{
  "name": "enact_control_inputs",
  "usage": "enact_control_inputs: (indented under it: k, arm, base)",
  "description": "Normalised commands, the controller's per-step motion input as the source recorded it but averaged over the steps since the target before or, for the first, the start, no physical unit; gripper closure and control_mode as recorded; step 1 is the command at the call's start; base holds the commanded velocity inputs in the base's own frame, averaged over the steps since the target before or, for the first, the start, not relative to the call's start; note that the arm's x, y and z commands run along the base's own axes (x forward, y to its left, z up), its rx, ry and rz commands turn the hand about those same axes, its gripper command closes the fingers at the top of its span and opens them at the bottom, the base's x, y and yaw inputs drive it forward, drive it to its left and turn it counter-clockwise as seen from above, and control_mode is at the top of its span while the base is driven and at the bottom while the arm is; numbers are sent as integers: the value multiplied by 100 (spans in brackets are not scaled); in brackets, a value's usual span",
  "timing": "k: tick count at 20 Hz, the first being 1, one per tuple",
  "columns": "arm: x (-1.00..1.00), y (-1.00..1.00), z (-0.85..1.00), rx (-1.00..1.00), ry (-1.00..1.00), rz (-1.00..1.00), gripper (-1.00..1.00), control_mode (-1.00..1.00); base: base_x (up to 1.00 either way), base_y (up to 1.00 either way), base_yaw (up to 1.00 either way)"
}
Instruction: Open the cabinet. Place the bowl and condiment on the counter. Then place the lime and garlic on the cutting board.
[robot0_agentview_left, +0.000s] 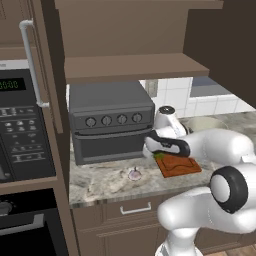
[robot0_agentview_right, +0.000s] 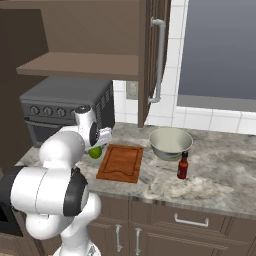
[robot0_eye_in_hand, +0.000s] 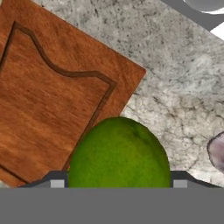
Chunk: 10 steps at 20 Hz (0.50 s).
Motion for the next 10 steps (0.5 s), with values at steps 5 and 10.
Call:
enact_control_inputs:
  k: [5, 10]
  arm:
    - [5, -64, 0, 0, 10, 4, 100, -100]
    - [0, -43, 0, 0, 5, 0, 100, -100]
  base:
    - [0, 0, 0]
    - [0, 0, 0]
